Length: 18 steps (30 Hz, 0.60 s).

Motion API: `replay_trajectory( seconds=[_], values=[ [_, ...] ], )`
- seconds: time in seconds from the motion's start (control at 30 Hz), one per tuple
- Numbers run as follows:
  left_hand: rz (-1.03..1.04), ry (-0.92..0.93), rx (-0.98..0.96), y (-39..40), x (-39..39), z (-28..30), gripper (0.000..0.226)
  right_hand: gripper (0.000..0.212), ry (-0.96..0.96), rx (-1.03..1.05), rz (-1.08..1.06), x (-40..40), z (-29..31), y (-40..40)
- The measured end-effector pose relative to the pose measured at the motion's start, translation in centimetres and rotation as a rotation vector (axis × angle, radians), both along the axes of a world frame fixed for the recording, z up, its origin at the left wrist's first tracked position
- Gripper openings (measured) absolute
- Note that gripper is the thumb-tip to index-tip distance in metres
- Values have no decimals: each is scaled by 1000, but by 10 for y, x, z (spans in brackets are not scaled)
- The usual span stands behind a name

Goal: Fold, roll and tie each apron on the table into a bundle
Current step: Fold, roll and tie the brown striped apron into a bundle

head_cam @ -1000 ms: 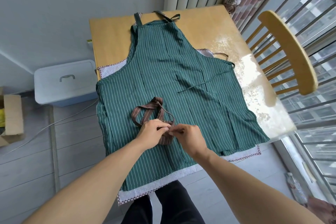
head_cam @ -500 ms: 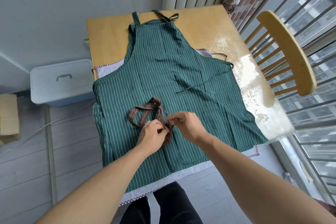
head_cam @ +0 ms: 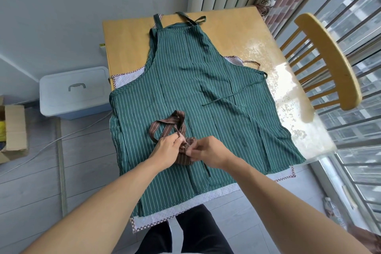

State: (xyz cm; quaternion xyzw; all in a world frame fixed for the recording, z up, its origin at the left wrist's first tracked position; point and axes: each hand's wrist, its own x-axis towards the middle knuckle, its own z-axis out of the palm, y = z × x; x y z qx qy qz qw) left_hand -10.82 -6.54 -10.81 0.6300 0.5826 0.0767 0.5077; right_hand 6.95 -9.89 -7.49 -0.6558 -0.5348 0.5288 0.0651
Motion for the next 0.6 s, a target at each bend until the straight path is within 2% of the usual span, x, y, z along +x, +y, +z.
replay_trajectory(
  seconds=[0.1, 0.17, 0.33, 0.6],
  values=[
    [31, -27, -17, 0, 0, 2, 33, 11, -236, 207, 81, -7, -4, -3],
    [25, -41, -26, -1, 0, 4, 33, 10, -288, 304, 34, -11, -12, -4],
    [1, -101, -38, -4, -4, -1, 30, 7, -328, 321, -101, -25, -27, -1],
    [-39, -136, 54, -15, -4, -16, 33, 9, -490, 406, 37, -33, -33, -4]
  ],
)
